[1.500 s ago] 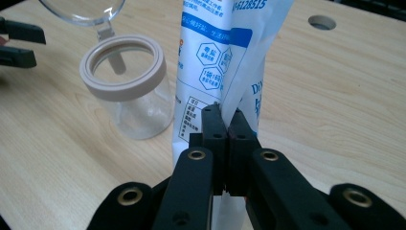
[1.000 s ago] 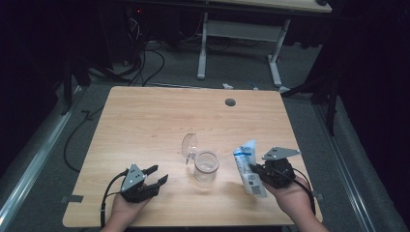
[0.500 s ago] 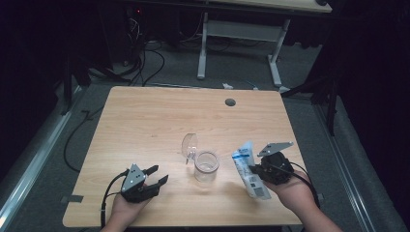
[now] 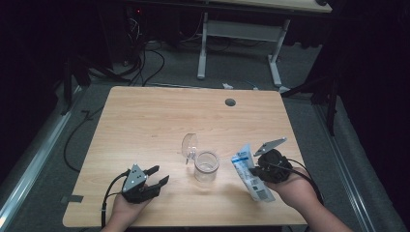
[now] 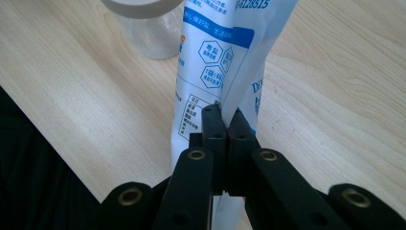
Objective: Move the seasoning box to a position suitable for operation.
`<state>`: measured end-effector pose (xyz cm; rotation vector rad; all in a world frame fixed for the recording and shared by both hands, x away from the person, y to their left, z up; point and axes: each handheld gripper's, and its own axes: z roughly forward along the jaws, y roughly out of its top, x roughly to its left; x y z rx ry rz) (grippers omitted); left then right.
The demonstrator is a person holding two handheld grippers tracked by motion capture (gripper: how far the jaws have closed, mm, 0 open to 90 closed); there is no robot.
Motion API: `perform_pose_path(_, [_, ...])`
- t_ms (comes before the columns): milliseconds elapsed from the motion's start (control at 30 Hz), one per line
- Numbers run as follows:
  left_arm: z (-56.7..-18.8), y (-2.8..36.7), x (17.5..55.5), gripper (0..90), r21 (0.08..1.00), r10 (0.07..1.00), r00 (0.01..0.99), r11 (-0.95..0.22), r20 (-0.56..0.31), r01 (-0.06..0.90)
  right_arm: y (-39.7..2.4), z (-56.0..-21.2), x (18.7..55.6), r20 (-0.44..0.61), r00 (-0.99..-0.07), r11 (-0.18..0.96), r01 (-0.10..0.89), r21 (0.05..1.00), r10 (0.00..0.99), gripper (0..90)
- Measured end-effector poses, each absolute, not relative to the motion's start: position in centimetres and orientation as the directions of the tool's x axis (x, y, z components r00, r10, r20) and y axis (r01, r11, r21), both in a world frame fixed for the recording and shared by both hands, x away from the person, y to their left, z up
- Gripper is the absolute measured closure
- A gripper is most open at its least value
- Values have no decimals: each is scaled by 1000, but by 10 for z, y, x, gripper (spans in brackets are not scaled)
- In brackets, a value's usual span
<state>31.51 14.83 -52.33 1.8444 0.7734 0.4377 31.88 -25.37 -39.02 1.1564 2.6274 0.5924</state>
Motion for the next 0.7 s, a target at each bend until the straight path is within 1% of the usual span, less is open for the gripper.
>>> perform_pose_path(467, [-524,147,314,452,918,681,730,-253,-54,304,-252,-387,324,-25,-674,628,673,390,739,900])
perform_pose_path(700, [-524,145,313,458,918,672,739,-259,-51,299,-252,-386,326,-45,-687,653,666,360,725,900])
